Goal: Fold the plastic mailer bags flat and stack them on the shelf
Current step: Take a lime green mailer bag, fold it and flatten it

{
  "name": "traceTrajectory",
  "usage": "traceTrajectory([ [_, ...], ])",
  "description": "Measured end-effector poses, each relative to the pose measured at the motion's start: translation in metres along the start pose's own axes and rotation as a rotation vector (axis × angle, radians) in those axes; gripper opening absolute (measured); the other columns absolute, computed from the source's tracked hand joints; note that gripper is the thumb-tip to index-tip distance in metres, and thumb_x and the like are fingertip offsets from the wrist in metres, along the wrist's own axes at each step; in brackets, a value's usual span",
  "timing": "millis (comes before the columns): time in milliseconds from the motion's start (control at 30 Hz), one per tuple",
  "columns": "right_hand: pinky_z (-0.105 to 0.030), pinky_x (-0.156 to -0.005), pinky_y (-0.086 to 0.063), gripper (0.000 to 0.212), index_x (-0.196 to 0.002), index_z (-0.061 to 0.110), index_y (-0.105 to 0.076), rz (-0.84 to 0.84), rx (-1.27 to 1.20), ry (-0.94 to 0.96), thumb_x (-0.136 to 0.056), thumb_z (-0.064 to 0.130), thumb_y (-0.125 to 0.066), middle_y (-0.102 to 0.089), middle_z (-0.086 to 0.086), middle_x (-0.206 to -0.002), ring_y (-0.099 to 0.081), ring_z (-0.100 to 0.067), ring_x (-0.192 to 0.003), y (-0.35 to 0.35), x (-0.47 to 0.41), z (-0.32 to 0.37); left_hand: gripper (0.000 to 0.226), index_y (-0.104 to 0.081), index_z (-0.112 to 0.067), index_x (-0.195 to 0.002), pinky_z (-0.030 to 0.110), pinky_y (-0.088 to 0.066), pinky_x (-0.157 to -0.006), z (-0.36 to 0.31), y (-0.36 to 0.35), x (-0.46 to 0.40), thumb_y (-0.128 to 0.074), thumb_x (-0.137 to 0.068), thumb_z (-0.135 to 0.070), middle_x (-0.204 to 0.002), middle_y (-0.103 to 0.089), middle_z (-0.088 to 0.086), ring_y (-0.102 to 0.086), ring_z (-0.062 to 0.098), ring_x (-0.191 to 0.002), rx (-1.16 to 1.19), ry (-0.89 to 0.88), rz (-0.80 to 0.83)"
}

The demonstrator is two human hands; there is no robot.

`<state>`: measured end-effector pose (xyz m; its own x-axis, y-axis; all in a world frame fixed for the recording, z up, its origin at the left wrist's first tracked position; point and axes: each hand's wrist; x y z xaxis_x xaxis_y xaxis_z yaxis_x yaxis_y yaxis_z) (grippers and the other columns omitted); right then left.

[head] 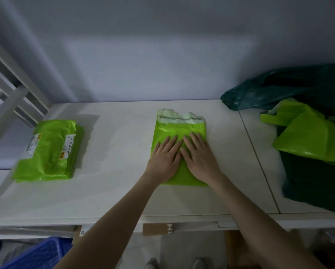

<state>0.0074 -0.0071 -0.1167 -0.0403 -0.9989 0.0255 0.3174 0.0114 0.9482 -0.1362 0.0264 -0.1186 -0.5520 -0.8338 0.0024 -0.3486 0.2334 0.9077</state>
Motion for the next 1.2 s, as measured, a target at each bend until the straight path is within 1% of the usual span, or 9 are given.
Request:
traceTrajectory([
  [100, -0.035, -0.117, -0.002, 0.085, -0.150, 0.019, -0.012, 0.031, 0.013, 0.015, -0.078, 0.059, 0.011, -0.003, -0.003, -0.159, 0.004, -0.020, -0.146, 0.001, -0.005, -0.002, 0.064, -0.018, -0.029, -0.149, 0.038, -0.003, -0.118, -0.005, 0.001, -0.003, -0.009, -0.088, -0.048, -0.158, -0.010, -0.008, -0.003, 0.015, -0.146, -0.010, 0.045, 0.022],
  [267, -0.034, -0.118, 0.002, 0.060, -0.151, 0.013, -0.003, 0.074, 0.039, -0.007, -0.100, 0.044, -0.013, 0.006, -0.005, -0.159, 0.010, -0.017, -0.146, 0.003, -0.005, -0.002, 0.053, -0.009, -0.025, -0.151, 0.039, 0.002, -0.118, -0.003, -0.001, -0.004, -0.023, -0.101, -0.039, -0.159, -0.001, -0.007, 0.006, 0.014, -0.146, -0.021, 0.090, 0.048],
  [567, -0.045, -0.116, 0.005, 0.059, -0.151, 0.020, 0.000, 0.057, 0.081, -0.080, -0.099, 0.046, -0.012, 0.009, -0.002, -0.158, 0.013, -0.018, -0.145, 0.004, -0.001, 0.003, 0.053, -0.011, -0.032, -0.150, 0.041, 0.007, -0.116, -0.009, -0.002, 0.000, -0.024, -0.100, -0.044, -0.158, 0.003, -0.008, 0.011, 0.017, -0.145, -0.055, 0.156, -0.003],
  [700, -0.048, -0.115, 0.008, 0.063, -0.151, 0.022, -0.002, 0.060, 0.071, -0.089, -0.098, 0.052, -0.016, 0.008, -0.001, -0.159, 0.011, -0.015, -0.145, 0.005, 0.001, 0.000, 0.055, -0.016, -0.031, -0.149, 0.040, 0.007, -0.116, -0.007, 0.003, 0.000, -0.033, -0.098, -0.042, -0.159, -0.001, -0.007, 0.008, 0.016, -0.146, 0.055, 0.153, 0.005],
  [800, -0.043, -0.116, 0.007, 0.065, -0.151, 0.020, -0.009, 0.044, -0.139, -0.072, -0.097, 0.050, -0.031, -0.001, 0.002, -0.159, 0.005, -0.011, -0.146, 0.009, -0.001, -0.005, 0.057, -0.023, -0.026, -0.147, 0.037, 0.006, -0.117, -0.002, 0.015, -0.003, -0.047, -0.096, -0.031, -0.158, -0.009, -0.004, 0.003, 0.016, -0.146, 0.317, 0.169, 0.046],
  [867, -0.038, -0.117, 0.000, 0.056, -0.147, 0.017, -0.026, -0.059, -0.461, -0.101, -0.098, 0.036, -0.043, -0.016, 0.000, -0.157, -0.008, -0.013, -0.145, 0.016, 0.002, -0.009, 0.047, -0.039, -0.024, -0.140, 0.032, -0.006, -0.118, 0.002, 0.027, 0.000, -0.048, -0.094, -0.015, -0.155, -0.023, -0.002, -0.012, 0.016, -0.145, 0.620, 0.221, -0.028],
  [933, -0.036, -0.115, -0.020, 0.039, -0.134, 0.009, -0.048, -0.271, -0.574, -0.083, -0.096, 0.021, -0.048, -0.041, -0.008, -0.144, -0.030, -0.023, -0.136, 0.022, 0.010, -0.014, 0.037, -0.058, -0.017, -0.124, 0.020, -0.024, -0.109, 0.008, 0.036, 0.008, -0.043, -0.091, -0.007, -0.141, -0.046, 0.001, -0.038, 0.017, -0.133, 0.641, 0.179, -0.239],
  [1033, -0.027, -0.093, -0.038, 0.032, -0.109, 0.005, -0.065, -0.360, -0.407, 0.043, -0.091, 0.021, -0.045, -0.060, -0.008, -0.109, -0.050, -0.025, -0.104, 0.018, 0.025, -0.009, 0.038, -0.068, -0.014, -0.108, 0.015, -0.033, -0.092, 0.005, 0.040, 0.020, -0.039, -0.083, -0.016, -0.113, -0.063, 0.002, -0.052, 0.019, -0.106, 0.393, 0.000, -0.269],
  [1200, -0.039, -0.066, -0.053, 0.039, -0.100, 0.008, -0.067, -0.297, -0.029, 0.123, -0.087, 0.031, -0.038, -0.065, -0.004, -0.095, -0.058, -0.027, -0.084, 0.006, 0.037, 0.008, 0.057, -0.063, -0.020, -0.118, 0.038, -0.044, -0.089, 0.001, 0.021, 0.026, -0.026, -0.085, -0.049, -0.113, -0.059, -0.001, -0.052, 0.023, -0.104, 0.113, 0.001, -0.110],
])
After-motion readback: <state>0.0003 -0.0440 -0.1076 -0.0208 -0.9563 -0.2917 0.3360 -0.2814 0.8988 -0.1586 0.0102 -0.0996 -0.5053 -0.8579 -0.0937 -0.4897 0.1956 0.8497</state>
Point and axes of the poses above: each hand's wrist, its own x-axis away from the middle knuckle, its own y-axis out of the back of the hand, z = x × y
